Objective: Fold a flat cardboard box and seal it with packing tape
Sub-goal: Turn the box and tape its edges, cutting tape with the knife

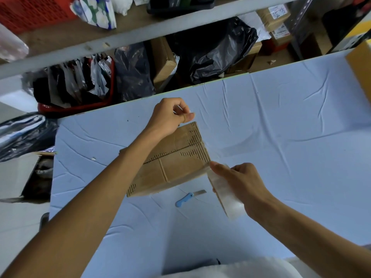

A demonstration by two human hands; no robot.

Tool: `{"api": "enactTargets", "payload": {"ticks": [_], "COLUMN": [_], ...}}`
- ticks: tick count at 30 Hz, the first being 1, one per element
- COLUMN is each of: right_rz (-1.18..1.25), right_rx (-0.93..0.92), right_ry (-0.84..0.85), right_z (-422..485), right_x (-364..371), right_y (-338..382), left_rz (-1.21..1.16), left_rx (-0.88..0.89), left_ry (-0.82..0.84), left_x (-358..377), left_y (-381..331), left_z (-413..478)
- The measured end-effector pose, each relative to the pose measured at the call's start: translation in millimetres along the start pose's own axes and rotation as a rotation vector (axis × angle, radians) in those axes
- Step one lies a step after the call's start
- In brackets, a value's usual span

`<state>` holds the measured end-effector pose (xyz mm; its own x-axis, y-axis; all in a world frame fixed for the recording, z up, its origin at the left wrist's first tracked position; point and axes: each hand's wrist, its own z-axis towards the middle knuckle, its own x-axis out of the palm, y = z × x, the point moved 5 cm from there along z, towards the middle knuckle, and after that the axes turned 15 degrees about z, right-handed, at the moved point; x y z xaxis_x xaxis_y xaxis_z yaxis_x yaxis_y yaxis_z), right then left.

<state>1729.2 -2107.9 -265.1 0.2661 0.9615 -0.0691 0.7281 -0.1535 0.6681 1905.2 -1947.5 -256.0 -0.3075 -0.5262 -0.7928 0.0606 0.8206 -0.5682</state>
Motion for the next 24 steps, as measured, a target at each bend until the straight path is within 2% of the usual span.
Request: {"api": "enactTargets", "payload": {"ticks": [5,9,13,18,24], "right_rz": [0.003,-0.007,0.006,-0.032,-0.021], "right_rx": [-0.001,0.002,-0.003,-0.004,-0.003], "right_ry": [0.004,0.011,0.009,0.007,-0.006], "right_z": [2.1,1.8,0.8,1.7,2.5], "right_x": [3.6,4.2,2.3,2.2,2.3], "right_y": [0.3,-3.3,-4.7,-5.5,-8.0], "left_rz": [0.027,0.101,0.136,0.119,0.138], "left_rx": [-0.007,-0.026,0.158,0.155,0.163], "left_ry": [-0.031,0.009,-0.13,0.079,0.159], "left_x": [3.6,-4.2,-10.8,-0.1,6.1], "left_y": [2.9,5.8,-12.2,-14.9,-22.8], "left_z": [-5.8,-7.1,-18.6,-21.7,-12.4]}}
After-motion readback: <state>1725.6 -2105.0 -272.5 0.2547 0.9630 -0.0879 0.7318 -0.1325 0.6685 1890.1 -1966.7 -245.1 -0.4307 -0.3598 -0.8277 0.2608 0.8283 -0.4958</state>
